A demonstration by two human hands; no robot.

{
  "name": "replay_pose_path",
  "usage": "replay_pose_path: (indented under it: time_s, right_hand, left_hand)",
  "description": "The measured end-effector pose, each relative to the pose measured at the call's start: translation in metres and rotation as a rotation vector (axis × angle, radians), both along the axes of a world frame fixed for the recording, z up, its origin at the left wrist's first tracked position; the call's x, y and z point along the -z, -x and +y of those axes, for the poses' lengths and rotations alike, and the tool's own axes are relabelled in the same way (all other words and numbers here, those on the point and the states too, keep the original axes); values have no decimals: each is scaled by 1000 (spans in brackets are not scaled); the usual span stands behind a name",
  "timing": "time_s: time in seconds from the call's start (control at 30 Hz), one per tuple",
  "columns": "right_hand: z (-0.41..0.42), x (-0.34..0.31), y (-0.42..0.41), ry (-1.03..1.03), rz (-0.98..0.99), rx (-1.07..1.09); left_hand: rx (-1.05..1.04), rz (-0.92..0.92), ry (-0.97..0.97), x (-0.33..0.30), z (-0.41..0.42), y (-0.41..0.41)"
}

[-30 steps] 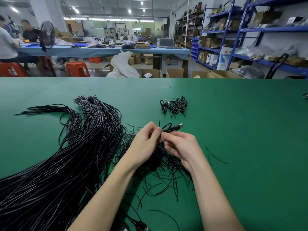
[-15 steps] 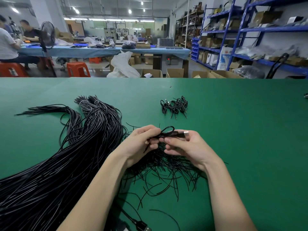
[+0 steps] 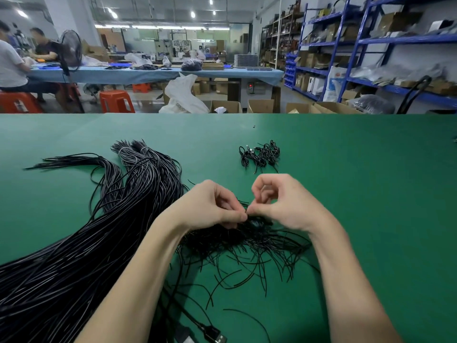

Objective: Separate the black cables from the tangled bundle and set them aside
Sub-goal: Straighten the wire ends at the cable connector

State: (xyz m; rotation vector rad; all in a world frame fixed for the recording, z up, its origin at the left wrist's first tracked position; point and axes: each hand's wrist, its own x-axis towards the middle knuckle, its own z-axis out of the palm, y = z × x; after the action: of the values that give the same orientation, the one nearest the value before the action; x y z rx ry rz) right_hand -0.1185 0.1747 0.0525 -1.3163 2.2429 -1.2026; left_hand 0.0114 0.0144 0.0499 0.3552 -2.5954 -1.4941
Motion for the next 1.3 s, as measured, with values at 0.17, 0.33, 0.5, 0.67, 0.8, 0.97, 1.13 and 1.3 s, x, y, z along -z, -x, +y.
replay_pose_path:
  time_s: [0.17, 0.33, 0.5, 0.67, 0.8, 0.97, 1.13, 1.3]
  right_hand:
    - [-22, 6, -12, 231, 301, 212]
    - [-30, 15, -18, 419, 95, 273]
    - [-23, 15, -8, 379, -243, 265]
    - [-16, 7, -3, 401, -432, 169]
    - [-15, 9, -2, 452, -473, 135]
    - [-23, 17, -4, 577, -453, 158]
    - [-30, 27, -10, 668, -409, 173]
    - [-33, 34, -11, 690, -305, 201]
  left_hand:
    - [-407, 291, 245, 6, 15, 15]
    - [-553, 439, 266, 10, 21, 21]
    - [-521, 499, 302, 14, 23, 21]
    - [-437, 585, 406, 14, 24, 18]
    - [-456, 601, 345, 14, 24, 18]
    - [-509, 596, 153, 16, 26, 20]
    - [-532, 545, -294, 19, 23, 22]
    - [-532, 497, -709, 17, 27, 25]
